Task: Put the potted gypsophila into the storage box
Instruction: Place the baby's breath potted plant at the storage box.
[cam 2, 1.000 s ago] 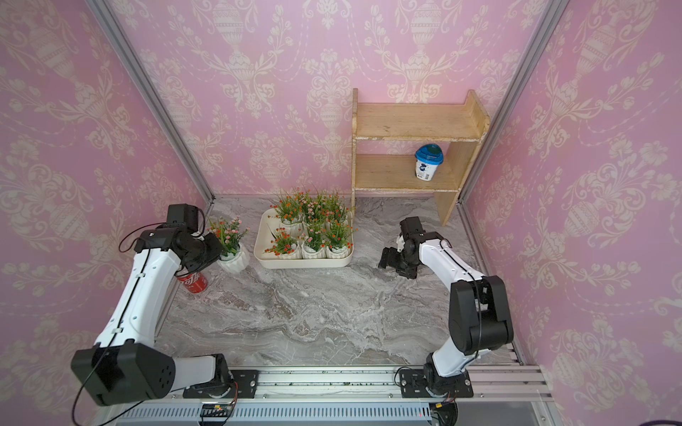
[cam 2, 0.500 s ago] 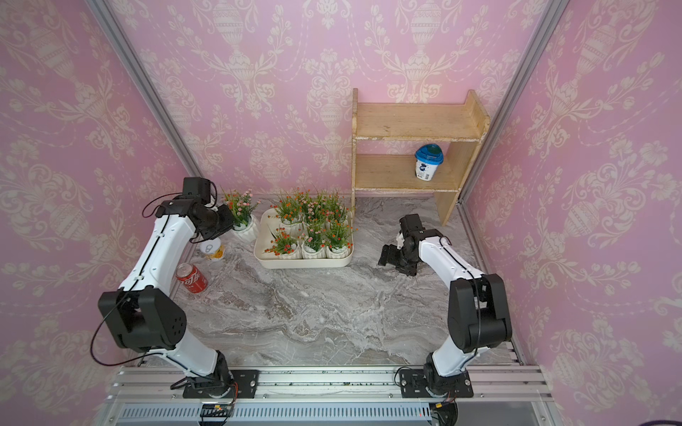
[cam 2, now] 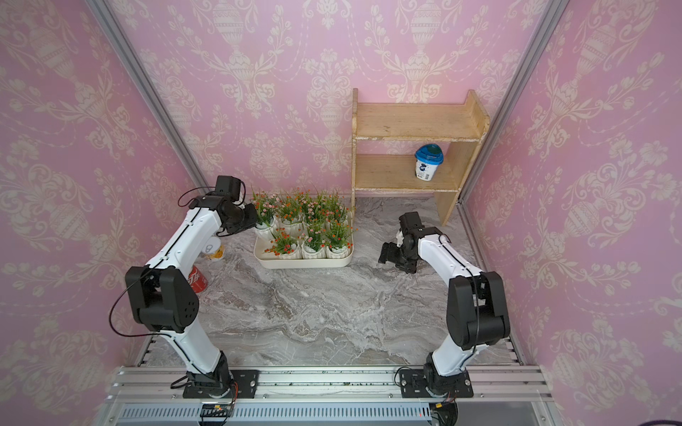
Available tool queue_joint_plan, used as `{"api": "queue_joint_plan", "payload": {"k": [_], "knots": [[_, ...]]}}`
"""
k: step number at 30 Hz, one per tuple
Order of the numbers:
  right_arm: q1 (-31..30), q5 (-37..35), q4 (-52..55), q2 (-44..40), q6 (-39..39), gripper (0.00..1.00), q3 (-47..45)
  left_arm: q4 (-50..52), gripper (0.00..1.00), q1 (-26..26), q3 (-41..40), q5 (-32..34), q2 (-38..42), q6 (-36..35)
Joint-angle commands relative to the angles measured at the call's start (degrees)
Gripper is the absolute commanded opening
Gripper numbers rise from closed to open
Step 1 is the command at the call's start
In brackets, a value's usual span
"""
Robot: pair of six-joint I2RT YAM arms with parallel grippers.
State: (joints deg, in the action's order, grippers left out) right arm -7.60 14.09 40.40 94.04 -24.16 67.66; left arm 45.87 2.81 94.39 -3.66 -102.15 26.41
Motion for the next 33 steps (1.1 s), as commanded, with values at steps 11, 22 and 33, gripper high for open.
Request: {"api": "queue_joint_plan", "payload": {"k": [11, 22, 33], "knots": [[-0.2, -1.1, 1.2, 1.8, 0.0, 0.83, 1.2, -5.4, 0.00, 0.9, -1.7, 1.9, -2.5, -1.3], [-0.1, -1.2, 1.1, 2.3, 0.1, 0.83, 0.9, -6.4, 0.00, 1.4, -3.1, 1.6, -4.6, -1.1], [-0.1, -1.1, 0.8, 2.8, 0.0, 0.83, 0.7, -7.5, 0.00, 2.2, -4.2, 1.2, -7.5, -1.1]]}}
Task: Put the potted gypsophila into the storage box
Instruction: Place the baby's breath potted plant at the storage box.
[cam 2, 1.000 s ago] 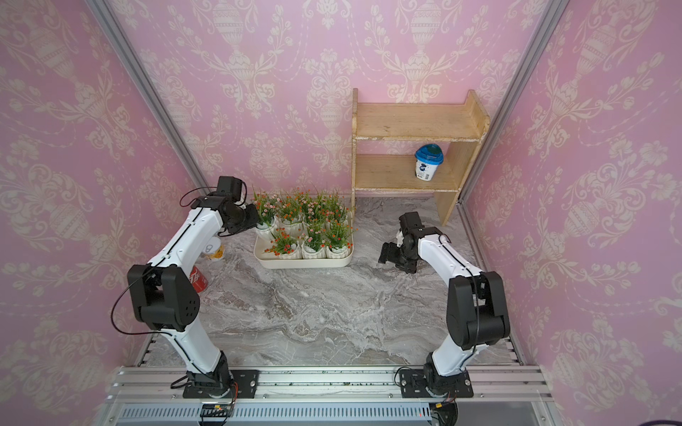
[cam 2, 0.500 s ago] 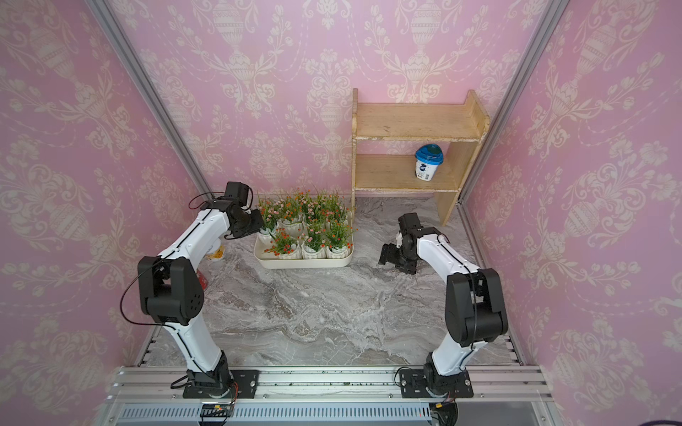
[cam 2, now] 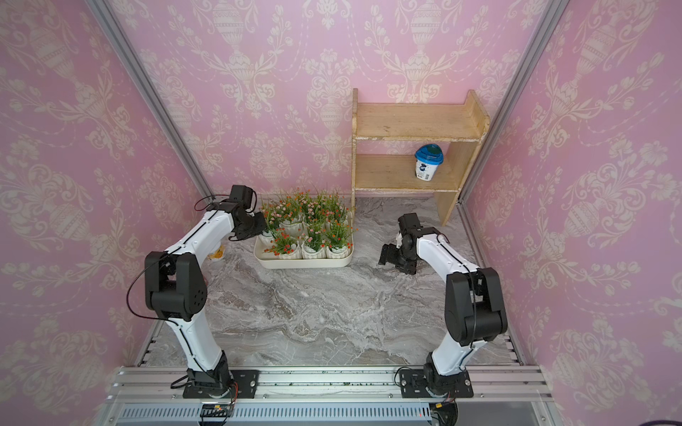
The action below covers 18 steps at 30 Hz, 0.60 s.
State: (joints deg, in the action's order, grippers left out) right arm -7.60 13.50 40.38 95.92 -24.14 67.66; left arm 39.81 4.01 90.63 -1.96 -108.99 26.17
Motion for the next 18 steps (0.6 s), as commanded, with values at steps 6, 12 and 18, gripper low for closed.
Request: {"api": "queue_joint_plan", "payload": {"k": [6, 12, 18], "knots": [[-0.1, -0.5, 0.4, 1.3, -0.1, 0.83, 0.5, -2.3, 0.00, 1.2, -1.2, -0.6, -1.4, -0.6], [-0.1, -0.4, -0.1, 1.8, -0.3, 0.83, 0.2, -3.2, 0.00, 1.3, -2.6, -0.9, -1.7, -0.2], [-0.1, -0.5, -0.1, 1.9, -0.3, 0.83, 0.1, -4.3, 0.01, 1.4, -3.7, -1.3, -2.0, 0.5]]}}
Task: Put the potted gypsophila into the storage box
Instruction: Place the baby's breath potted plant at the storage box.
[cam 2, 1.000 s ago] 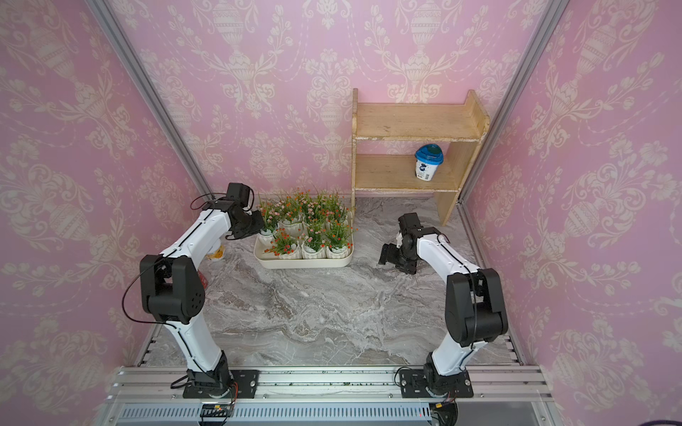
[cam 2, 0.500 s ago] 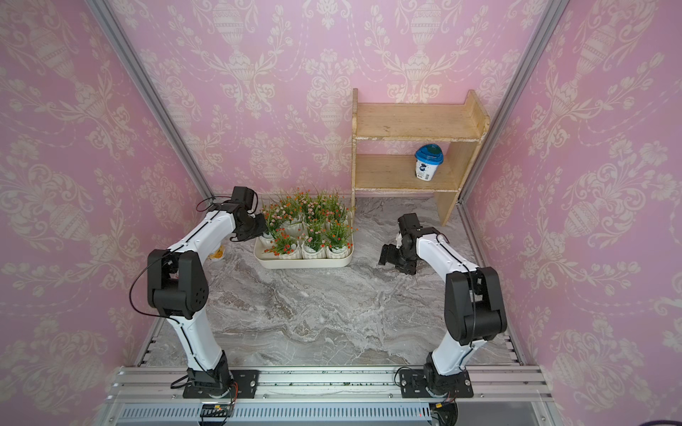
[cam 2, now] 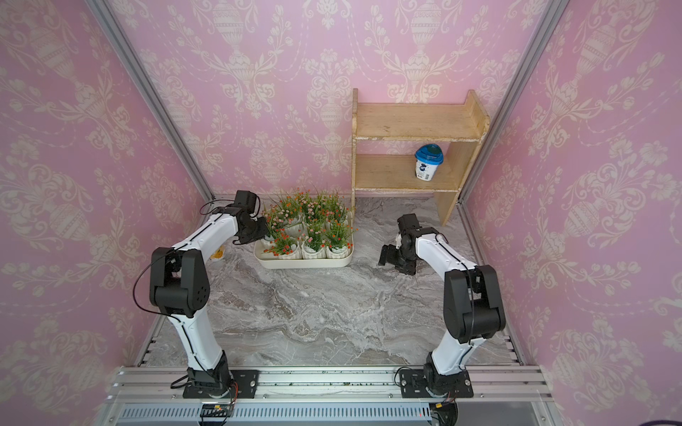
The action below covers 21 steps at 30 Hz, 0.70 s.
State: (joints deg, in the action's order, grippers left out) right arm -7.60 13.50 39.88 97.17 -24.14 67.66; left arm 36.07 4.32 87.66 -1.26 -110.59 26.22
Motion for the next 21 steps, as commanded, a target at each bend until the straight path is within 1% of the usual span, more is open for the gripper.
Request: {"api": "queue_joint_plan", "payload": {"k": [1, 3, 6, 9, 11, 12, 13, 17, 21], "knots": [[-0.1, -0.5, 0.4, 0.5, -0.3, 0.83, 0.1, -0.6, 0.02, 1.1, -0.7, -1.9, -0.4, 0.5], [-0.1, -0.4, 0.4, 0.4, -0.3, 0.83, 0.1, -0.6, 0.04, 1.1, -0.7, -1.9, -0.4, 0.6], [-0.1, -0.4, 0.3, 0.3, -0.3, 0.83, 0.1, -0.5, 0.09, 1.1, -0.7, -1.8, -0.4, 0.6], [-0.1, -0.4, 0.3, 0.0, -0.4, 0.83, 0.1, -0.1, 0.11, 1.1, -0.7, -1.5, 0.0, 0.5], [-0.1, -0.5, 0.3, -0.2, -0.4, 0.83, 0.1, 0.1, 0.17, 1.1, -1.1, -1.3, 0.4, 0.5], [-0.1, -0.4, 0.3, -0.3, -0.4, 0.83, 0.1, 0.0, 0.17, 1.1, -1.3, -1.3, 0.7, 0.5], [-0.1, -0.5, 0.3, -0.3, -0.4, 0.83, -1.8, 0.1, 0.17, 1.1, -1.3, -1.1, 1.0, 0.5], [-0.2, -0.1, 0.2, -0.6, -0.6, 0.83, -1.7, 0.7, 0.23, 1.1, -1.6, -0.8, 1.9, 0.3], [-0.1, -0.1, 0.3, -1.4, -0.7, 0.83, -1.8, 1.5, 0.25, 1.1, -2.0, 0.4, 3.4, 0.1]]}}
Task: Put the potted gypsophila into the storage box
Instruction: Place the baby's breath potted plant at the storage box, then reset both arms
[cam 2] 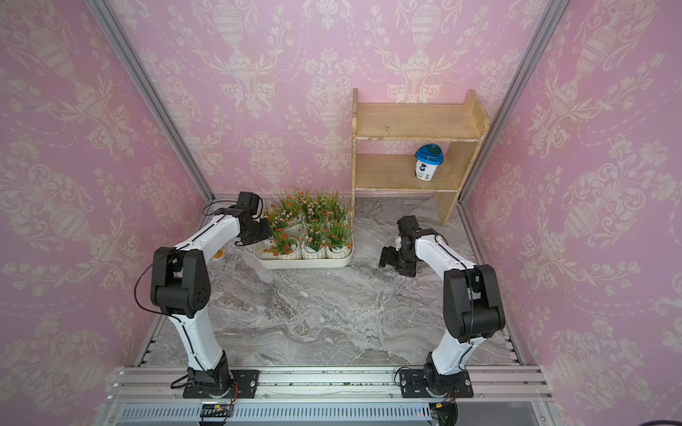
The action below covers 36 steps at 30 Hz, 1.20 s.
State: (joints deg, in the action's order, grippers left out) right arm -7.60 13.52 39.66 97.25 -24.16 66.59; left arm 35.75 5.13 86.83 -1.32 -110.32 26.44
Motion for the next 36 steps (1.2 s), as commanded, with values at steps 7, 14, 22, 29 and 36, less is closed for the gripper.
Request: {"api": "queue_joint_plan", "payload": {"k": [7, 14, 22, 29, 36], "knots": [[-0.2, -0.1, 1.2, -3.4, -0.8, 0.83, -1.4, 5.3, 0.27, 0.1, -1.6, 3.0, 7.5, 0.0], [-0.3, 0.1, 1.9, -5.6, -1.1, 0.83, -1.8, 7.0, 0.30, -1.1, -4.5, 3.9, 13.8, -0.1], [-0.5, 0.0, 3.8, -8.4, -0.9, 0.83, -0.8, 7.5, 0.40, -5.6, -8.9, -0.1, 25.4, 0.1], [-1.1, -0.1, 5.0, -10.1, -0.7, 0.89, -0.1, 11.6, 0.61, -8.8, -9.6, -1.1, 33.9, -1.5], [-1.5, -1.3, 5.4, -12.8, 0.5, 1.00, 2.1, 10.2, 0.99, -10.9, -11.5, -7.0, 39.8, -0.3]]}}
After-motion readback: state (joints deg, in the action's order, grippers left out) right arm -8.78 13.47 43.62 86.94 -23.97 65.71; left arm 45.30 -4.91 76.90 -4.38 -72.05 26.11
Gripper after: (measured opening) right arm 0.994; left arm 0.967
